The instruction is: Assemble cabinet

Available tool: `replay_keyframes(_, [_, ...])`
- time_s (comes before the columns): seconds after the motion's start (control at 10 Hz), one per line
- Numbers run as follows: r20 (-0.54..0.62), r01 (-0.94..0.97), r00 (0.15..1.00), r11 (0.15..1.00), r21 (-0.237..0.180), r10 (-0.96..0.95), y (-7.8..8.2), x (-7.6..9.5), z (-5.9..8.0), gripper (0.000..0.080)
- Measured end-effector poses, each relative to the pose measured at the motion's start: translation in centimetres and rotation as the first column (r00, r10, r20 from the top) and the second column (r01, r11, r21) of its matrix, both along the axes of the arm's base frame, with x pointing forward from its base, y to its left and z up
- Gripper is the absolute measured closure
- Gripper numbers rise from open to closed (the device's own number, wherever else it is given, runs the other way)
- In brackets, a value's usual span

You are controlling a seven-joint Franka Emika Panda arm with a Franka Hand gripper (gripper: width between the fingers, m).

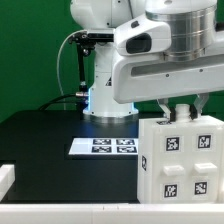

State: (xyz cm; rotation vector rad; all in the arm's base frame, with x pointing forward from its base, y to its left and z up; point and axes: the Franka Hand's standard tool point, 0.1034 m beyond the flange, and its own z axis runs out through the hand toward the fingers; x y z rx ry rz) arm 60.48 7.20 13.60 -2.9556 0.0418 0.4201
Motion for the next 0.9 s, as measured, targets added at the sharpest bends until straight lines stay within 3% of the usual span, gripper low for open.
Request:
replay_keyframes(0.2, [0.002, -0.002, 1.0, 1.0, 0.003, 0.002, 0.1, 0.0, 0.1, 0.0561])
replay_keyframes(0.3, [0.0, -0.006, 1.0, 1.0, 0.002, 0.006, 0.1, 0.0, 0.3, 0.0373])
replay_keyframes(0.5, [-0.028, -0.012, 1.0, 1.0, -0.004, 0.012, 0.3, -1.1, 2.2, 0.0101])
replay_keyframes(0.6, [-0.025, -0.005, 1.0, 1.0, -0.014, 0.005, 1.0, -2.0, 3.4, 0.0101])
replay_keyframes(0.7, [-0.039, 0.013, 0.999, 0.999, -0.032, -0.015, 2.1, -3.3, 4.0, 0.0018])
replay_keyframes(0.9, [-0.049, 0.021, 0.999, 0.999, -0.045, -0.023, 3.3, -4.4, 4.2, 0.0005])
